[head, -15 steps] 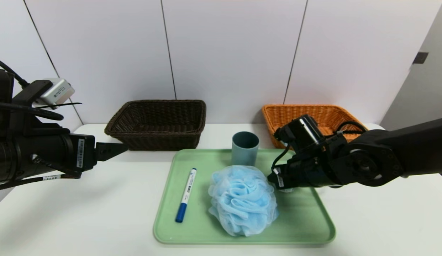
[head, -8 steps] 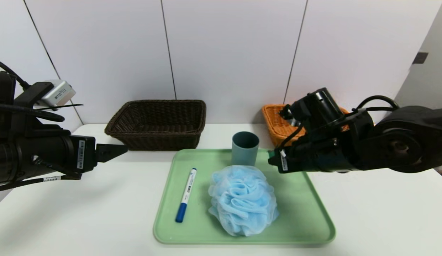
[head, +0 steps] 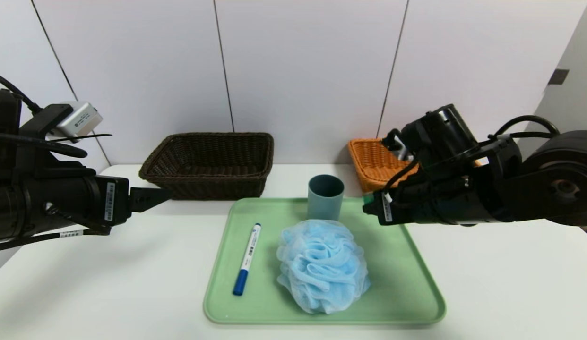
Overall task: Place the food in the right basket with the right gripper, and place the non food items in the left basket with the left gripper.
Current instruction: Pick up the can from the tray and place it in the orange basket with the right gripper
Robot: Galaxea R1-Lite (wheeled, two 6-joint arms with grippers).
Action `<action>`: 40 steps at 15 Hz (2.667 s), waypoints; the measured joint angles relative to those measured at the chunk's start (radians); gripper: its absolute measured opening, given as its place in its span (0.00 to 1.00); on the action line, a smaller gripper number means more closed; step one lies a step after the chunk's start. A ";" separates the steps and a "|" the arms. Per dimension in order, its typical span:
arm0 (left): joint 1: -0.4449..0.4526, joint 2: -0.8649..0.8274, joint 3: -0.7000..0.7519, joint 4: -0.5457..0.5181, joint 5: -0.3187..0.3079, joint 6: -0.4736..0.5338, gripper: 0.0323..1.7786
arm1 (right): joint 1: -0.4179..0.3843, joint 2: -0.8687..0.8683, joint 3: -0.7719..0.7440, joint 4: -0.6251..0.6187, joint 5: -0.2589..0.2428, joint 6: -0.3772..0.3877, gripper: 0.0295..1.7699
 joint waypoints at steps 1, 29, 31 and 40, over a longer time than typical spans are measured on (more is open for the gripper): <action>0.000 0.000 0.003 0.001 0.000 -0.001 0.95 | -0.001 -0.013 -0.020 0.001 -0.001 0.001 0.54; -0.014 0.068 0.008 -0.031 0.000 -0.004 0.95 | -0.419 0.456 -0.523 -0.171 0.029 -0.037 0.54; -0.014 0.076 0.006 -0.047 0.000 -0.001 0.95 | -0.420 0.467 -0.537 -0.169 0.029 -0.039 0.54; -0.014 0.097 0.000 -0.067 -0.001 0.001 0.95 | -0.421 0.479 -0.542 -0.157 0.030 -0.043 0.54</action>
